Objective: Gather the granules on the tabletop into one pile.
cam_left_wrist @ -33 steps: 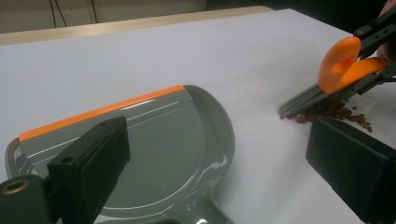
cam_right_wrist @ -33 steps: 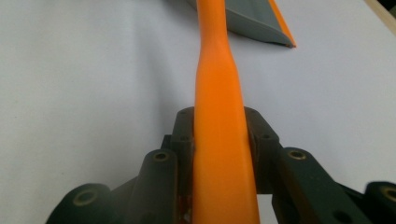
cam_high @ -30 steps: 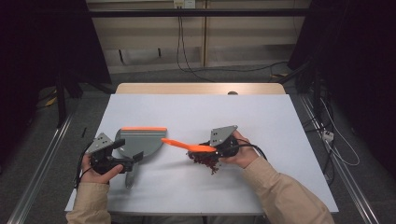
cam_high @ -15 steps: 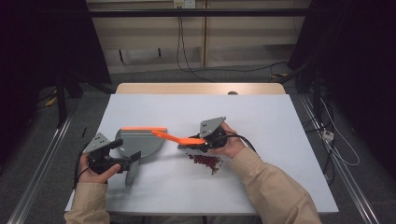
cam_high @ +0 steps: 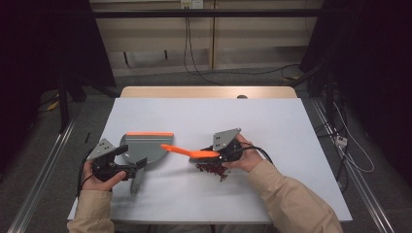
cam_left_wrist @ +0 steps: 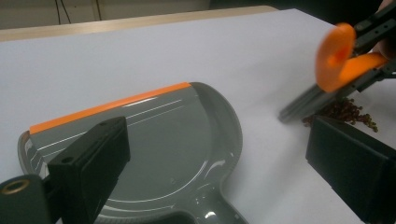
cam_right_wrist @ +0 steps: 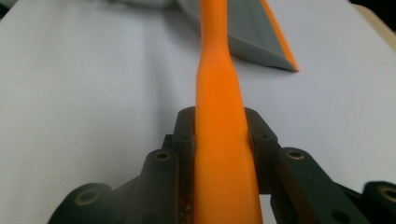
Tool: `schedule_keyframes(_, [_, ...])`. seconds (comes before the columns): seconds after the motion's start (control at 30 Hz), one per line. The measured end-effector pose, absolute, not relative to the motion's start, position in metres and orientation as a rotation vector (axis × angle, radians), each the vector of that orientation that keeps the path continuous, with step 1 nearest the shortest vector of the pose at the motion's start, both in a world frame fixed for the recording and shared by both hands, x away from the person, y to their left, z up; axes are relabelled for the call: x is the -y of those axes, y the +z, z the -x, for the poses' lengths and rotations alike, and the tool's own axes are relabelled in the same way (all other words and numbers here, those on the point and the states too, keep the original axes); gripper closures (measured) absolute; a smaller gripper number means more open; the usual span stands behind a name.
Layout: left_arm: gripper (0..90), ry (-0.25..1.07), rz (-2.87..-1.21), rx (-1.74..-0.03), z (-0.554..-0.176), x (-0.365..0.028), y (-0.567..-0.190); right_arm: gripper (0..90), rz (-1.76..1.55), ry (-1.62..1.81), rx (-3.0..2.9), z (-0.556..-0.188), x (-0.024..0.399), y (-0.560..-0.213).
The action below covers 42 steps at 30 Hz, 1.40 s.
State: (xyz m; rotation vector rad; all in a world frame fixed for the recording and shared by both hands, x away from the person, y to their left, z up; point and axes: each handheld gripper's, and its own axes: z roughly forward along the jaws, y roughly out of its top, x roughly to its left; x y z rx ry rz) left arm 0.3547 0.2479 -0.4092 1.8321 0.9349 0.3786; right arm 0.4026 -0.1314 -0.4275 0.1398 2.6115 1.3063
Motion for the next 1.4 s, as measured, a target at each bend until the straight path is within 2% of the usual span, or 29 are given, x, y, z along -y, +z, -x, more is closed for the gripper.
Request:
schedule_keyframes(0.27, [6.1, 0.375, -1.841, -0.918, -0.354, -0.244, -0.409, 71.0, -0.454, 1.341, -2.5, -0.404, 0.146, -0.419])
schedule_keyframes(0.67, [6.1, 0.354, -1.835, -0.893, -0.353, -0.241, -0.407, 71.1, -1.132, 1.229, -2.125, -0.361, 0.187, -0.422])
schedule_keyframes(0.97, [6.1, 0.354, -1.823, -0.879, -0.354, -0.242, -0.405, 71.0, -1.339, 1.159, -1.982, -0.343, 0.197, -0.421])
schedule_keyframes(1.4, [6.0, 0.335, -1.815, -0.867, -0.353, -0.24, -0.405, 71.0, -1.45, 1.074, -1.835, -0.328, 0.198, -0.424])
